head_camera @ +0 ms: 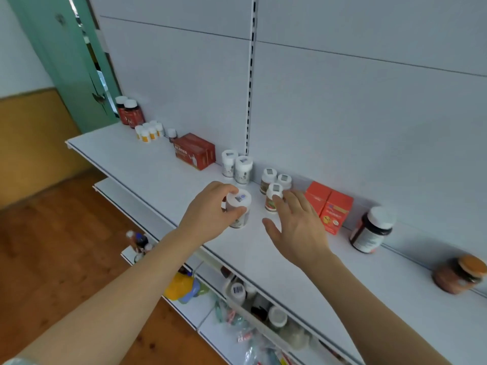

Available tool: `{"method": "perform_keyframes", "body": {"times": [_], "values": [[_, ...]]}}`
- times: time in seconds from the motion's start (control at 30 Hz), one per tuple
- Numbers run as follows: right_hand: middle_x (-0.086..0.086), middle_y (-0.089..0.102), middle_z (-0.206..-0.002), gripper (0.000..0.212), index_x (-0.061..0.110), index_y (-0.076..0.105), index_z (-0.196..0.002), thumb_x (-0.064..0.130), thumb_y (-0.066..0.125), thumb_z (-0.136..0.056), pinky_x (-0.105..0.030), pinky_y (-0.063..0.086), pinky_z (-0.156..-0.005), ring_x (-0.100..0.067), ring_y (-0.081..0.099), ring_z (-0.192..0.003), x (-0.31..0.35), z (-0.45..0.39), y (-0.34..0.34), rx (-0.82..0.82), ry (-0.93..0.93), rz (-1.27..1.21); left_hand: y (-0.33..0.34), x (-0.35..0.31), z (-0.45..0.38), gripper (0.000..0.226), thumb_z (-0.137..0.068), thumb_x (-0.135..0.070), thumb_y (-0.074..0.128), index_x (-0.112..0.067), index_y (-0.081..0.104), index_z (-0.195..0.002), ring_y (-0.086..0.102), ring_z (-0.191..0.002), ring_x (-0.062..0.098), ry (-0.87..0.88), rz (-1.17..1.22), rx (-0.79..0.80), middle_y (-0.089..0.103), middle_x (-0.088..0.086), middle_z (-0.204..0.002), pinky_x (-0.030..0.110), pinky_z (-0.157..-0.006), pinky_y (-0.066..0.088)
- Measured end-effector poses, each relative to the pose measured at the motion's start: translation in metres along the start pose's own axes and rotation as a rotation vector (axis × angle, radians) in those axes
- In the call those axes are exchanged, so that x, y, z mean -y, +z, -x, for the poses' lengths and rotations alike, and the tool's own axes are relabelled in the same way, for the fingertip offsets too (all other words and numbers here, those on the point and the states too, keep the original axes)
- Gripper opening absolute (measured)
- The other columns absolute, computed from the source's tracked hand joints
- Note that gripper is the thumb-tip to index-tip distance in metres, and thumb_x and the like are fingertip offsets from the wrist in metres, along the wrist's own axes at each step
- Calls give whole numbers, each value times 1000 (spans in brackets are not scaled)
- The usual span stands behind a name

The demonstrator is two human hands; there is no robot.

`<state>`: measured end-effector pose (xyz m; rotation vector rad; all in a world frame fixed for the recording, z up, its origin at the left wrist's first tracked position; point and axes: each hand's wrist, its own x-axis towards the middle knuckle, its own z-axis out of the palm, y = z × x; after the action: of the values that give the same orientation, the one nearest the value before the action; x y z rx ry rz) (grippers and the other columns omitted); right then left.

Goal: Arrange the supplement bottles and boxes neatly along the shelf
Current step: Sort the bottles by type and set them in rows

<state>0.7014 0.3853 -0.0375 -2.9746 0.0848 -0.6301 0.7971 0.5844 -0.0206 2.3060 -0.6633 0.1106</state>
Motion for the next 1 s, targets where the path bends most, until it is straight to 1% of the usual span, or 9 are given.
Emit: {"method": "perform_keyframes", "body": {"times": [0.13, 0.3, 0.43, 0.57, 0.7, 0.8, 0.9, 1.0], "values": [[-19, 54, -139, 57, 8, 55, -134, 46, 54, -92, -51, 41, -108, -39, 42, -135, 12, -42, 20, 26, -2, 24, -15, 33, -43, 40, -83, -39, 74, -25, 60, -118, 59, -92, 11, -6, -34, -43, 53, -10, -113, 35, -82, 55], [-20, 55, -137, 63, 6, 56, -133, 52, 39, -93, -52, 40, -109, -39, 45, -134, 28, -79, 46, 50, 21, 62, -18, 77, -87, 41, -82, -38, 74, -24, 61, -119, 58, -94, 13, 0, -31, -33, 54, -8, -114, 38, -83, 55], [-19, 56, -136, 62, 7, 57, -132, 51, 41, -92, -53, 39, -109, -39, 46, -133, 41, -107, 63, 56, 92, 105, -15, 111, -122, 41, -82, -34, 76, -22, 62, -118, 57, -96, 12, 53, 1, -13, 54, -9, -114, 36, -83, 54], [-17, 57, -134, 63, 8, 55, -133, 51, 39, -91, -51, 40, -108, -38, 47, -131, 64, -127, 76, 62, 207, 137, -15, 142, -152, 41, -82, -35, 75, -22, 61, -119, 59, -95, 13, 94, 23, 57, 55, -8, -119, 31, -81, 51], [-14, 58, -129, 62, 4, 53, -133, 49, 44, -91, -48, 41, -107, -36, 49, -125, 88, -141, 84, 44, 287, 178, -14, 161, -173, 42, -83, -36, 75, -20, 60, -119, 59, -85, 12, 170, 58, 143, 54, -7, -118, 33, -77, 51], [-13, 58, -126, 60, 3, 52, -133, 45, 55, -90, -47, 42, -106, -36, 50, -124, 102, -144, 89, 25, 330, 206, -12, 168, -179, 44, -83, -36, 74, -19, 61, -121, 60, -81, 13, 235, 82, 195, 55, -5, -119, 28, -72, 47], [-14, 59, -126, 60, 3, 54, -132, 41, 65, -86, -47, 44, -104, -37, 51, -124, 111, -146, 91, 6, 379, 216, -7, 172, -183, 44, -84, -36, 74, -16, 60, -121, 59, -86, 14, 289, 100, 231, 55, -3, -119, 25, -71, 42], [-14, 57, -130, 59, 5, 53, -134, 41, 61, -88, -47, 46, -103, -36, 49, -126, 117, -144, 93, 12, 413, 208, -2, 174, -188, 43, -84, -36, 73, -14, 61, -118, 59, -94, 20, 323, 110, 235, 55, 0, -115, 32, -73, 49]]}}
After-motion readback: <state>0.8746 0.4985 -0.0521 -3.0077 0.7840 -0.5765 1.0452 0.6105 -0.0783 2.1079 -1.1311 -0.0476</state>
